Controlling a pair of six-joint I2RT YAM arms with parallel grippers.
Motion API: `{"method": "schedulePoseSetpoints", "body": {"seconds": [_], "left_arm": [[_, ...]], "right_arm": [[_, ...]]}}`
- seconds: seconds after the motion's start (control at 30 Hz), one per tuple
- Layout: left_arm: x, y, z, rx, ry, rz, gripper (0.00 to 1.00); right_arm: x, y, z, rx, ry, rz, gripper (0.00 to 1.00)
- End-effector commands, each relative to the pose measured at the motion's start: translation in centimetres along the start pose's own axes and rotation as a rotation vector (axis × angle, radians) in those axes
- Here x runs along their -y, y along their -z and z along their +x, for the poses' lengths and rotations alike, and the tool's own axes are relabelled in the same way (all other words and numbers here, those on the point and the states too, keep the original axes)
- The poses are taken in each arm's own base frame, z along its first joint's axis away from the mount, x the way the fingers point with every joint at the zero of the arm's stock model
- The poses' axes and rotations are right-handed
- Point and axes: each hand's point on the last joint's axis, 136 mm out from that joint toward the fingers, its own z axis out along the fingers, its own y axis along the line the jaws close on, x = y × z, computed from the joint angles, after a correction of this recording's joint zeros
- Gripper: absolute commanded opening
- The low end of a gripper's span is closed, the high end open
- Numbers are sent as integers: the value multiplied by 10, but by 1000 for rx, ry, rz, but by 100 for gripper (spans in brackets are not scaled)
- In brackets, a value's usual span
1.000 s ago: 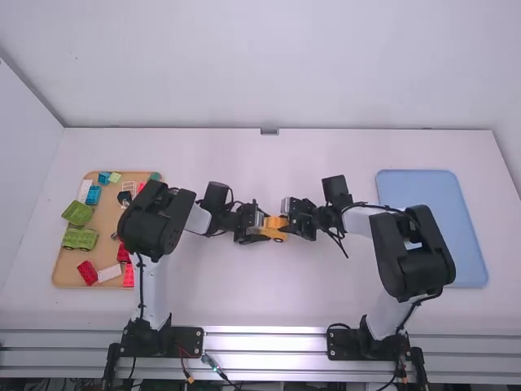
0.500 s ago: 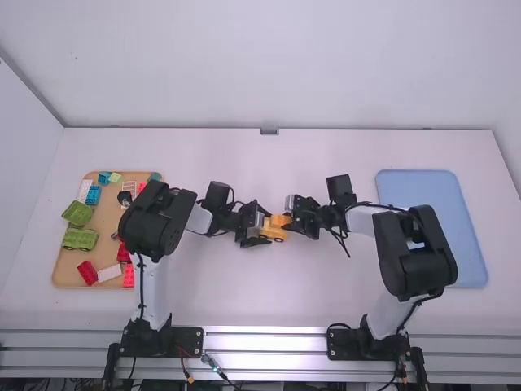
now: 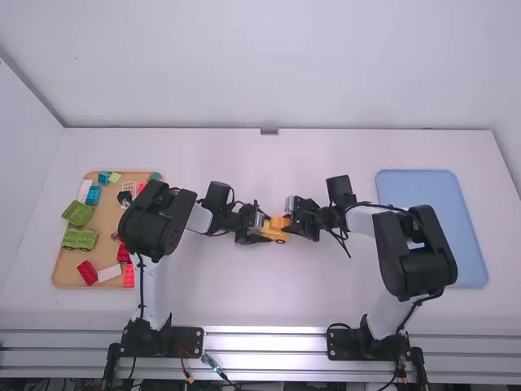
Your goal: Assemble lego blocks to make yellow taxi
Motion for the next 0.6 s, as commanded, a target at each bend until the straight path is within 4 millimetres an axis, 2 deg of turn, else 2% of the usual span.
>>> {"method": "schedulePoseSetpoints", "body": {"seconds": [0.0, 0.17, 0.37, 0.43, 0.57], "left_arm": [[5, -4, 2, 7, -8, 23, 54], [8, -4, 4, -3, 17, 31, 57], [11, -4, 6, -6, 28, 37, 64], [11, -4, 6, -7, 29, 37, 70], [11, -4, 7, -14, 29, 34, 70]], "right_arm": [[2, -1, -5, 18, 20, -10, 19], [2, -1, -5, 19, 17, -12, 19], [2, -1, -5, 19, 18, -12, 19], [2, -1, -5, 20, 18, -12, 19], [2, -1, -5, 20, 17, -12, 19]]}}
